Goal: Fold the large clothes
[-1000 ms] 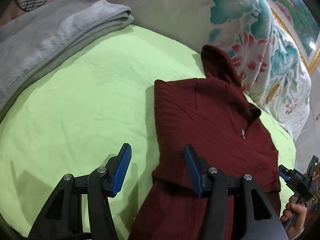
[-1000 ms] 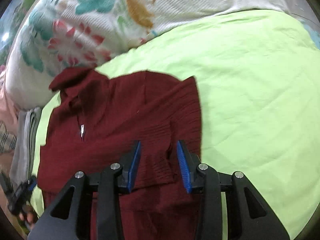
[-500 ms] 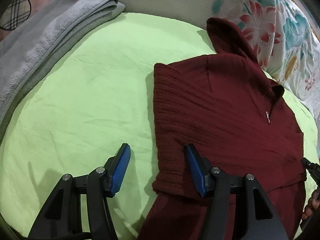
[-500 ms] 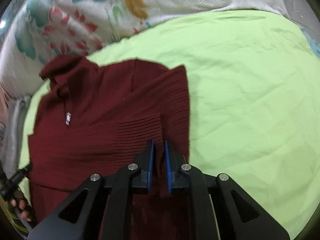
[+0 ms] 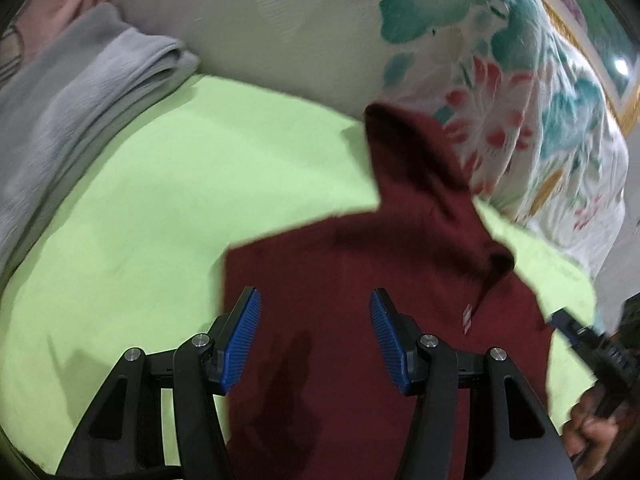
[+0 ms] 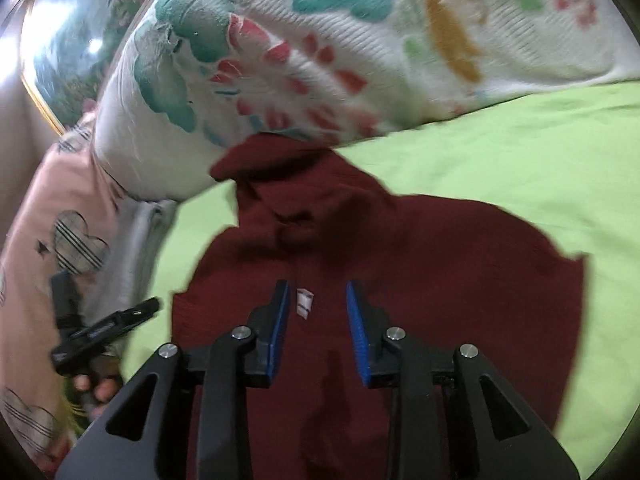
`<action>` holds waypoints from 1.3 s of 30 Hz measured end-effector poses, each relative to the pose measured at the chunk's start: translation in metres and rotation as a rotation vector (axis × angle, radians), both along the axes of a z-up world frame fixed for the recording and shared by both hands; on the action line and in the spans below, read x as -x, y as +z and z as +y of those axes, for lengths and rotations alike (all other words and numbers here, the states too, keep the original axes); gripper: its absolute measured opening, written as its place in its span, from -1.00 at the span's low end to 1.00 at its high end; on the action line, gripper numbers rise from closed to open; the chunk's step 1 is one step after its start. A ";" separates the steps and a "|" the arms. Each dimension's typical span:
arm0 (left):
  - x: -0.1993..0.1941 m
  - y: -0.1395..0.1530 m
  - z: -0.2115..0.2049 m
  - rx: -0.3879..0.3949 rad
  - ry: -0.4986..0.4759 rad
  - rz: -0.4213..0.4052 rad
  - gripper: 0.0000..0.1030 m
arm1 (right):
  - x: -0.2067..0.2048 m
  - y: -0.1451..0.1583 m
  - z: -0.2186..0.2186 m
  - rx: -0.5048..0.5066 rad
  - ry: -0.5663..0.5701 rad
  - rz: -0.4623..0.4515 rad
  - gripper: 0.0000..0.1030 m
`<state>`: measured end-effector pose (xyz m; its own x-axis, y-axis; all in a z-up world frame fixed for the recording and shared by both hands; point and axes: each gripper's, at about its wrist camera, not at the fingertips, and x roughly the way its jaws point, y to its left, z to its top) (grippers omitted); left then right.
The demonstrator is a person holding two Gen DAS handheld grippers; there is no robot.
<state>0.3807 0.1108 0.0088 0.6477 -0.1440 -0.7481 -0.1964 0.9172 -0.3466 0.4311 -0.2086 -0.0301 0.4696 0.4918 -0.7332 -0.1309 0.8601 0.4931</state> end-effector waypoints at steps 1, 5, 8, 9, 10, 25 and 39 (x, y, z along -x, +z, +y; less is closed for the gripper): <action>-0.011 0.003 -0.001 0.004 0.003 -0.002 0.11 | -0.011 0.000 0.008 0.021 0.001 -0.004 -0.41; -0.065 0.017 -0.002 -0.085 0.012 -0.015 0.12 | -0.051 0.003 0.038 0.118 0.047 -0.028 -0.29; -0.110 0.013 -0.009 -0.160 -0.021 0.017 0.16 | -0.083 0.002 0.063 0.196 0.104 -0.062 0.00; -0.121 0.009 -0.009 -0.181 -0.019 0.030 0.16 | -0.092 0.002 0.074 0.229 0.135 -0.083 0.06; -0.132 0.006 -0.012 -0.194 -0.024 0.043 0.16 | -0.100 0.000 0.085 0.249 0.168 -0.099 0.07; -0.193 -0.019 -0.029 -0.161 -0.153 0.024 0.16 | -0.167 -0.047 0.082 0.234 0.103 -0.079 -0.92; -0.201 0.004 -0.086 -0.275 -0.248 -0.087 -0.85 | -0.145 -0.033 -0.008 0.151 -0.058 -0.059 -0.92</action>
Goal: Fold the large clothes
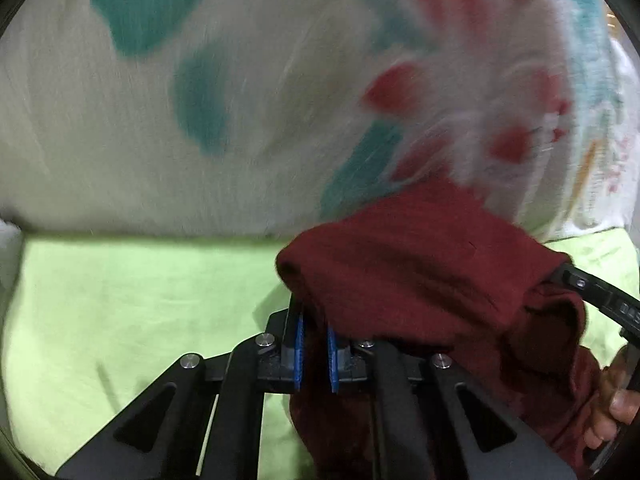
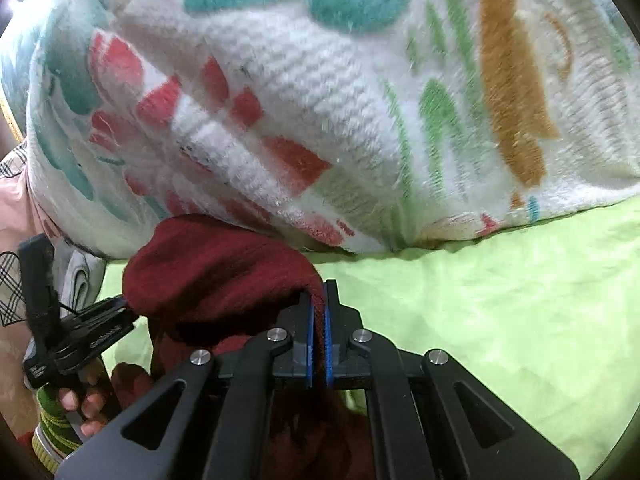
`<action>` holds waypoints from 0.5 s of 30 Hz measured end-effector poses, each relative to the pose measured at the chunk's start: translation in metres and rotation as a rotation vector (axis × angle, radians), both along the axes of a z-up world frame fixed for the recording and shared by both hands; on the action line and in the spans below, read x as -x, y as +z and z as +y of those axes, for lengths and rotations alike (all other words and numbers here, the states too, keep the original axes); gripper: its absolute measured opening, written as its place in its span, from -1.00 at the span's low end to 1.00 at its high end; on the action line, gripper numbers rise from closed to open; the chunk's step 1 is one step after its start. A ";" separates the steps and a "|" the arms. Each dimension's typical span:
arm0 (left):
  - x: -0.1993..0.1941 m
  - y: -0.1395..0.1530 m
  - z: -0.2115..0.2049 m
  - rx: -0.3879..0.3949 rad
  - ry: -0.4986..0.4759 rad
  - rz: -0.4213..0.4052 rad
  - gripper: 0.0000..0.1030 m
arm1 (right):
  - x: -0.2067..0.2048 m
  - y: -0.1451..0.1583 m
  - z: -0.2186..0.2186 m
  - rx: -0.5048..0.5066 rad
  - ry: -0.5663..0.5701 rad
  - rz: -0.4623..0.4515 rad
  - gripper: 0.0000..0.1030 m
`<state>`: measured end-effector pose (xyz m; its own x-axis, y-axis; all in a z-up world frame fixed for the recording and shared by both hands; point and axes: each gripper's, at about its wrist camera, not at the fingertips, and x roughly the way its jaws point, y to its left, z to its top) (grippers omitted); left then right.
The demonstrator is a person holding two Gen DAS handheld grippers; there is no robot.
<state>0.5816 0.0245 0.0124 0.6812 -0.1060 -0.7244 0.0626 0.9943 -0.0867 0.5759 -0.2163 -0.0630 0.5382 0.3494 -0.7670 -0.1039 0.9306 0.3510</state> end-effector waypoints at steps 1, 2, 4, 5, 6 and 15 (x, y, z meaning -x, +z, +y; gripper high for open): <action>0.008 0.008 0.000 0.002 -0.008 -0.022 -0.87 | 0.004 0.006 -0.004 -0.010 -0.003 -0.012 -0.92; 0.018 0.017 0.001 0.011 -0.015 -0.048 -0.87 | 0.011 0.015 -0.009 -0.026 -0.005 -0.029 -0.92; 0.048 0.033 0.003 0.036 -0.034 -0.097 -0.88 | 0.027 0.030 -0.020 -0.051 -0.007 -0.060 -0.92; 0.067 0.041 0.004 0.042 -0.047 -0.126 -0.88 | 0.035 0.037 -0.025 -0.063 -0.003 -0.073 -0.92; 0.079 0.045 0.004 0.047 -0.056 -0.143 -0.88 | 0.048 0.045 -0.029 -0.079 0.004 -0.095 -0.92; 0.209 0.017 -0.017 0.064 -0.128 -0.176 -0.87 | 0.164 0.060 -0.032 -0.116 0.098 -0.154 -0.92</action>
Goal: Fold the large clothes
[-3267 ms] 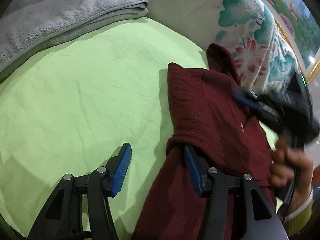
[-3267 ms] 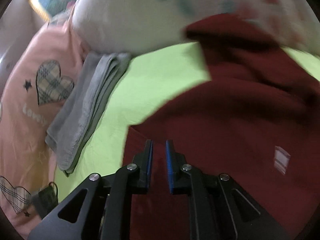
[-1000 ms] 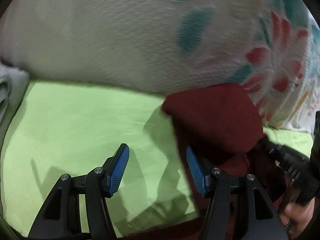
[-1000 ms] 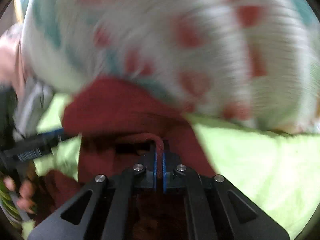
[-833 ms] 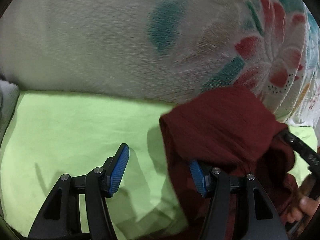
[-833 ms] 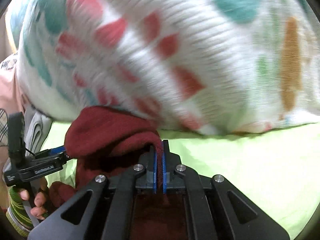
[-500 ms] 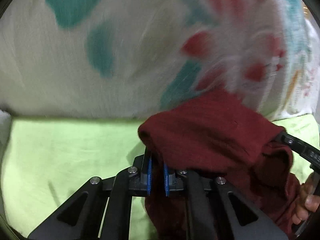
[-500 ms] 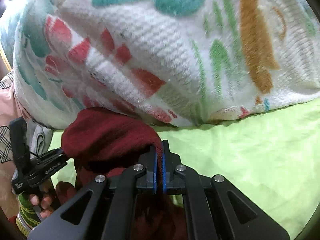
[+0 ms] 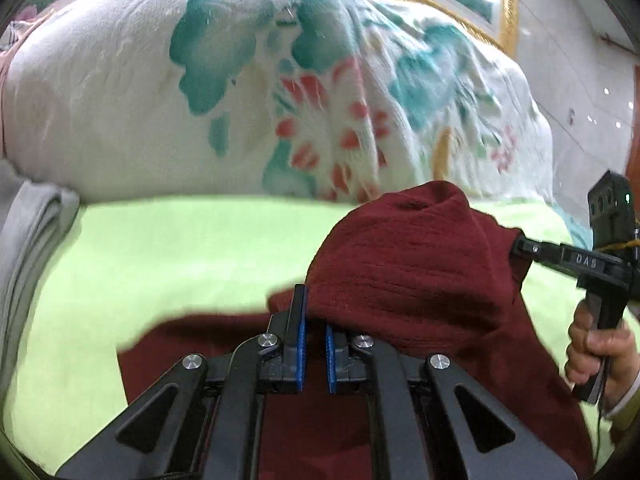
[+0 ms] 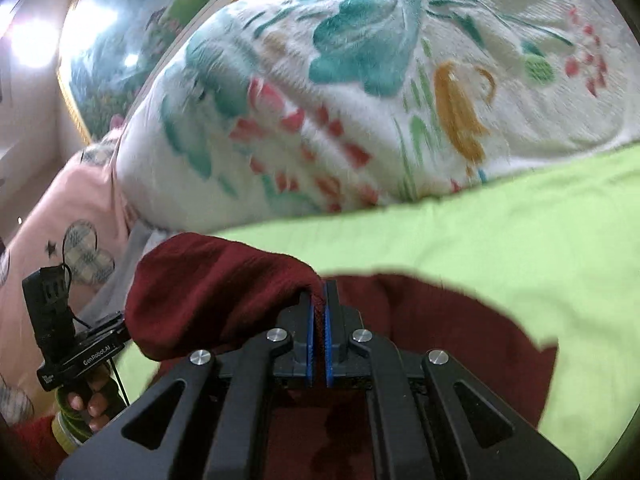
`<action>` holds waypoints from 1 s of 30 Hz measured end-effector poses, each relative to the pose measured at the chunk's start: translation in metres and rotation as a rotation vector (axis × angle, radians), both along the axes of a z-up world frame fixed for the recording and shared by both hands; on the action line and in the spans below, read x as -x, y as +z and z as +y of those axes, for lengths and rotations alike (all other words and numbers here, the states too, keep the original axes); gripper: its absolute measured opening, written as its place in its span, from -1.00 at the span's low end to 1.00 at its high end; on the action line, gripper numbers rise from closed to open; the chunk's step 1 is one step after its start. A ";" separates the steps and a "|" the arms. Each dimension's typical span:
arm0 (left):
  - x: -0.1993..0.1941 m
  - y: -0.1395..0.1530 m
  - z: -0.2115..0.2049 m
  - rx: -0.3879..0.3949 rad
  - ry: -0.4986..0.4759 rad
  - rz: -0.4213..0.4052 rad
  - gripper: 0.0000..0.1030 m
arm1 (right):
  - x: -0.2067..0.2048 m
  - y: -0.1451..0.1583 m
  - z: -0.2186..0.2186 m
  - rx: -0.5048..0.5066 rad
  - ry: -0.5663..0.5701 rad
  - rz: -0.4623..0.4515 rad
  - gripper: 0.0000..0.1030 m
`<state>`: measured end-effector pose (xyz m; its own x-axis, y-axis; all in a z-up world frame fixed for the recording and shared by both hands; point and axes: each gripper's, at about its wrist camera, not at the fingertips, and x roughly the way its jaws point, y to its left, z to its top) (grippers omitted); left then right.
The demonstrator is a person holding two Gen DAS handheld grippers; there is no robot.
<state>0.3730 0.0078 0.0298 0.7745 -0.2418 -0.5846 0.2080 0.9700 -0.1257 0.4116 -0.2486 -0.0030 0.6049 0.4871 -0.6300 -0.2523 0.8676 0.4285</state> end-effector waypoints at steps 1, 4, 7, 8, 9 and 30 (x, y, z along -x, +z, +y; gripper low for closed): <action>0.008 -0.010 -0.004 -0.002 -0.006 0.028 -0.87 | 0.007 -0.003 0.003 0.019 0.008 0.014 -0.92; 0.033 -0.040 -0.007 0.010 -0.012 0.112 -0.86 | 0.036 -0.017 -0.003 0.038 0.011 0.095 -0.89; 0.067 -0.058 0.006 0.039 -0.006 0.172 -0.82 | 0.057 -0.029 -0.008 0.054 -0.016 0.173 -0.73; 0.075 -0.063 0.011 0.056 -0.004 0.187 -0.82 | 0.066 -0.032 -0.012 0.054 -0.022 0.188 -0.57; 0.084 -0.066 0.016 0.077 -0.003 0.202 -0.77 | 0.075 -0.033 -0.017 0.054 -0.034 0.200 -0.48; 0.033 -0.089 0.054 0.555 0.023 0.545 0.26 | 0.063 -0.053 -0.010 -0.368 -0.198 0.474 0.27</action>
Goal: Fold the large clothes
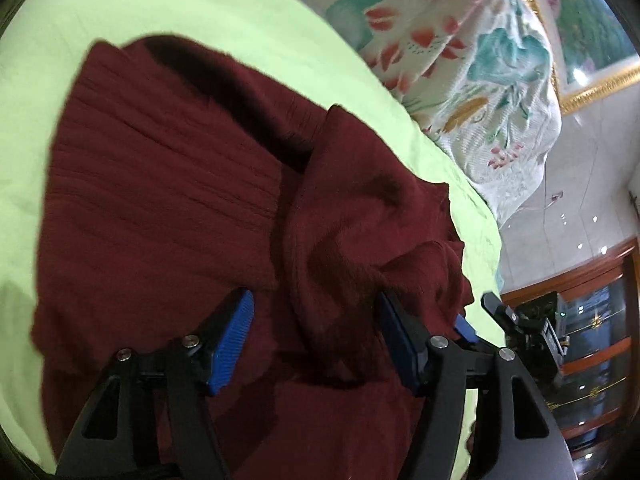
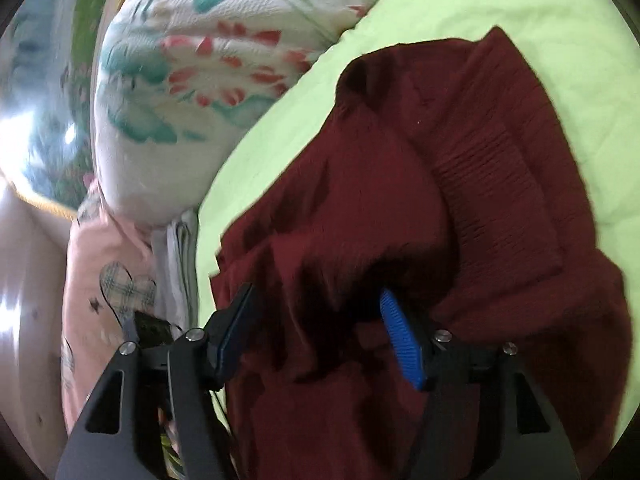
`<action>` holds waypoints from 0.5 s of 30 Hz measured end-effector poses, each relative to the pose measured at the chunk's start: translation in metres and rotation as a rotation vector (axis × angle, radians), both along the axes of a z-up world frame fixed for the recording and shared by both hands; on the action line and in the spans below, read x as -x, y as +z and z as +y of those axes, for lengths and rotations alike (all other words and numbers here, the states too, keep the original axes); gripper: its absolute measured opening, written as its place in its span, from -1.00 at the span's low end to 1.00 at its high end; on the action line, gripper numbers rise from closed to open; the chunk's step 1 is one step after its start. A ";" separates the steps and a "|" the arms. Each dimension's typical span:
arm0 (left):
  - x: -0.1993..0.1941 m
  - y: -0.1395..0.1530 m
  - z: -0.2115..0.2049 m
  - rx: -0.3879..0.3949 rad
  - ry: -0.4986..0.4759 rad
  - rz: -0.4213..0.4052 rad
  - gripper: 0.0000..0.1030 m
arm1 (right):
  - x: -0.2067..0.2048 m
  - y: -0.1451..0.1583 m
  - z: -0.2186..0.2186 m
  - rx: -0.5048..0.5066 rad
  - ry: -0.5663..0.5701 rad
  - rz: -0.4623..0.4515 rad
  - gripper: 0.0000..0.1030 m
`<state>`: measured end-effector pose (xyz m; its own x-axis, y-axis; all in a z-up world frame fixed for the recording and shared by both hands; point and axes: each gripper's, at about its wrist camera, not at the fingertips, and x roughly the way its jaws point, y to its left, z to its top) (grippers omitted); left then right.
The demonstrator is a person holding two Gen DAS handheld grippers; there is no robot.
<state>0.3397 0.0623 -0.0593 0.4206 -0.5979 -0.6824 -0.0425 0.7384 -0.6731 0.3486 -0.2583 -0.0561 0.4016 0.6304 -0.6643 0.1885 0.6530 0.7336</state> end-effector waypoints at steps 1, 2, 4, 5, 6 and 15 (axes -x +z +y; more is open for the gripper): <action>-0.003 -0.001 -0.002 0.000 0.000 0.001 0.22 | -0.004 -0.005 0.000 -0.011 -0.016 0.011 0.27; -0.005 0.001 -0.005 -0.009 -0.006 -0.011 0.19 | -0.009 -0.009 0.001 -0.023 -0.028 0.016 0.18; -0.008 0.004 -0.012 -0.029 -0.036 -0.036 -0.73 | -0.018 -0.015 0.008 -0.026 -0.021 0.026 -0.69; -0.009 0.006 -0.016 -0.034 -0.057 -0.042 -0.80 | -0.021 -0.015 0.012 -0.028 -0.009 0.032 -0.84; -0.007 0.012 -0.018 -0.048 -0.066 -0.070 -0.82 | -0.023 -0.012 0.017 -0.044 0.004 0.013 -0.87; 0.027 0.020 0.004 -0.050 -0.059 -0.203 -0.86 | 0.021 0.018 0.011 -0.034 0.188 -0.209 -0.80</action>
